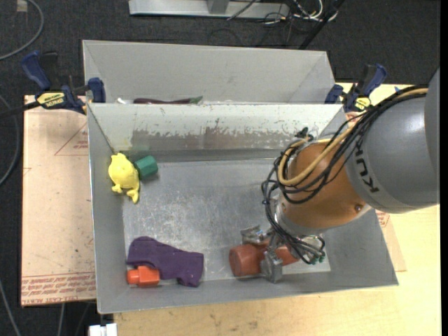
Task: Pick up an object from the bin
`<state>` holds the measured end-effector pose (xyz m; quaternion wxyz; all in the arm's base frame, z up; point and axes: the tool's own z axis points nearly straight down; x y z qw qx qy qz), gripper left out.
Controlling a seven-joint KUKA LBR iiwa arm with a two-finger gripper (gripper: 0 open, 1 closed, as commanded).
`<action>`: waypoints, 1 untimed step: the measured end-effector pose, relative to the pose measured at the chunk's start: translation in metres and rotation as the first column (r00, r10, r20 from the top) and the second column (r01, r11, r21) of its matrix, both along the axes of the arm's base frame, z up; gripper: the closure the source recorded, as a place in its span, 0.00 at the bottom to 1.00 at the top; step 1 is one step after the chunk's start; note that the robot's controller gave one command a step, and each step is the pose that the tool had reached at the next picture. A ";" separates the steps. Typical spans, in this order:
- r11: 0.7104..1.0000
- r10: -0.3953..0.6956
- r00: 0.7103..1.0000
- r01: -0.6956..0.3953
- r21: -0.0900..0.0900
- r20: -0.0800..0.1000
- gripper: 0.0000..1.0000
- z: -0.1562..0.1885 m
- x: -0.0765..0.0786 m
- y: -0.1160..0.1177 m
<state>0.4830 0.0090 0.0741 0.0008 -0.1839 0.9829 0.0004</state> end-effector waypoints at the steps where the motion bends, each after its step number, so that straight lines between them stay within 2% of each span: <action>1: 1.000 -0.001 1.000 0.001 0.000 0.001 1.00 0.000 0.000 0.000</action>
Offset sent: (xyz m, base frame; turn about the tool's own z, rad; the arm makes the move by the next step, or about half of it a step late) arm 0.0031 -0.0017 0.1529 0.0772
